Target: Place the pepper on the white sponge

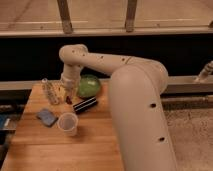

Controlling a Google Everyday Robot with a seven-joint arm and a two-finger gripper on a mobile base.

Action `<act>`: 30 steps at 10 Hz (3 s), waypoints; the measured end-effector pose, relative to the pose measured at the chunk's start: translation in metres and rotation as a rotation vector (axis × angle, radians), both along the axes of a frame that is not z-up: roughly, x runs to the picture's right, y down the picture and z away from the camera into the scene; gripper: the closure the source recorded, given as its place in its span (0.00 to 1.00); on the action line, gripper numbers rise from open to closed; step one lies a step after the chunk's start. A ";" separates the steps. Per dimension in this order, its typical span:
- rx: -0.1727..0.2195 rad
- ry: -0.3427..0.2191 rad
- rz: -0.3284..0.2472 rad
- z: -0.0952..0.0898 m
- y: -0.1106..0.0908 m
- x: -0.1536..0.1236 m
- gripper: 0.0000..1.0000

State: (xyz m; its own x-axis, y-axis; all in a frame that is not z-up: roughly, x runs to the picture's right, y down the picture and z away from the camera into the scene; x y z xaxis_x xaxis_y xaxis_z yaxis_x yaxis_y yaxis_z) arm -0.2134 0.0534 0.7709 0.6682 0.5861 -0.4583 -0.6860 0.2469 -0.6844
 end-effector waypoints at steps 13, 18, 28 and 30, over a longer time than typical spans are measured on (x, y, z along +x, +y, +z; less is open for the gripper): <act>-0.088 -0.095 -0.261 0.034 0.083 -0.104 1.00; -0.123 -0.086 -0.259 0.057 0.097 -0.107 1.00; -0.154 -0.098 -0.262 0.061 0.104 -0.107 0.42; -0.154 -0.099 -0.263 0.060 0.105 -0.107 0.23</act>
State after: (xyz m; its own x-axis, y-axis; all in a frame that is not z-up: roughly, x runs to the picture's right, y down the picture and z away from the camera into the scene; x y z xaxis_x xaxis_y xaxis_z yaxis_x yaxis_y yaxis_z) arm -0.3207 0.1579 0.8313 0.8331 0.3161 -0.4539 -0.5410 0.2949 -0.7876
